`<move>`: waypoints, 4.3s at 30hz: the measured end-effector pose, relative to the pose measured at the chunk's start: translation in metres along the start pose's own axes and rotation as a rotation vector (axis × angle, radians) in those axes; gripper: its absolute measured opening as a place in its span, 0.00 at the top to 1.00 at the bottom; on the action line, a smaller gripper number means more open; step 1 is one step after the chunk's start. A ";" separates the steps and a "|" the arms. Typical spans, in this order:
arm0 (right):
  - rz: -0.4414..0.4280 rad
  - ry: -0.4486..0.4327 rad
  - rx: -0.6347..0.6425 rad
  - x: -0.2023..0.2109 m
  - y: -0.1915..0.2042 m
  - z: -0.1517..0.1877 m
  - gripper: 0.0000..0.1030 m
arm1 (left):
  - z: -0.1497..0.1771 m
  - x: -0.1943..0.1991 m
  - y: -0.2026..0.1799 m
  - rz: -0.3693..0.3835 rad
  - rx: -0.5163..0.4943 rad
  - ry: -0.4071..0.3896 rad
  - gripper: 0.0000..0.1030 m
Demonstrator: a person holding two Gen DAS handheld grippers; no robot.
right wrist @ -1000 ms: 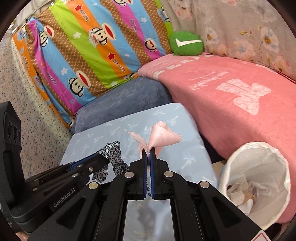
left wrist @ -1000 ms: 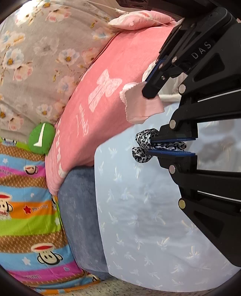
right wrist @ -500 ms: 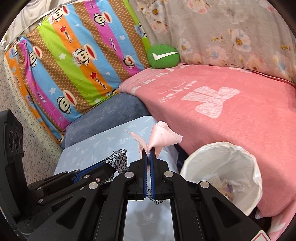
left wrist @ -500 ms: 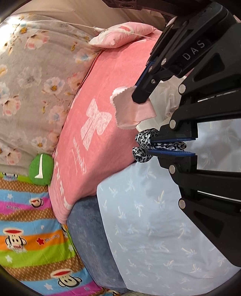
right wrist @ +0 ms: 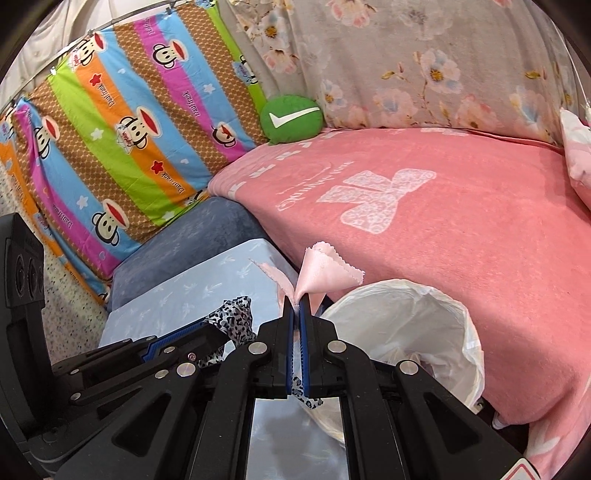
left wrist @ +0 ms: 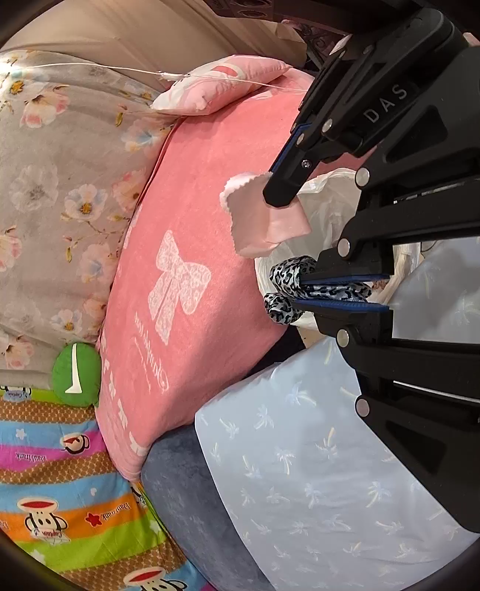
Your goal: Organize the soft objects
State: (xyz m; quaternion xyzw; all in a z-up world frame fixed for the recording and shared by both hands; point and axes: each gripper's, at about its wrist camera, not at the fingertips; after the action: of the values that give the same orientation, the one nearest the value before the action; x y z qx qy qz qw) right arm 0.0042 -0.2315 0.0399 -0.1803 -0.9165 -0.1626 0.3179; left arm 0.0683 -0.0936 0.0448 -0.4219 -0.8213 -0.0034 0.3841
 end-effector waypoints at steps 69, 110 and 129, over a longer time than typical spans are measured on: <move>0.168 0.145 0.158 -0.011 -0.032 0.063 0.16 | 0.059 -0.002 0.021 -0.283 0.044 0.029 0.09; 0.217 0.152 0.194 -0.010 -0.039 0.076 0.06 | 0.069 -0.008 0.006 -0.322 0.066 0.060 0.08; 0.231 0.156 0.186 -0.005 -0.045 0.081 0.06 | 0.072 -0.008 0.001 -0.343 0.096 0.065 0.08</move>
State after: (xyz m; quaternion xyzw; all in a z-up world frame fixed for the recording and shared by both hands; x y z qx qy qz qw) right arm -0.0541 -0.2387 -0.0321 -0.2409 -0.8733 -0.0528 0.4200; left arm 0.0263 -0.0747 -0.0116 -0.2564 -0.8677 -0.0435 0.4236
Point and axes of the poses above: each gripper's, at about its wrist camera, not at the fingertips, and x roughly against the way its jaws point, y to its left, z to its underside, and after that the axes turned 12 degrees about z, right-handed
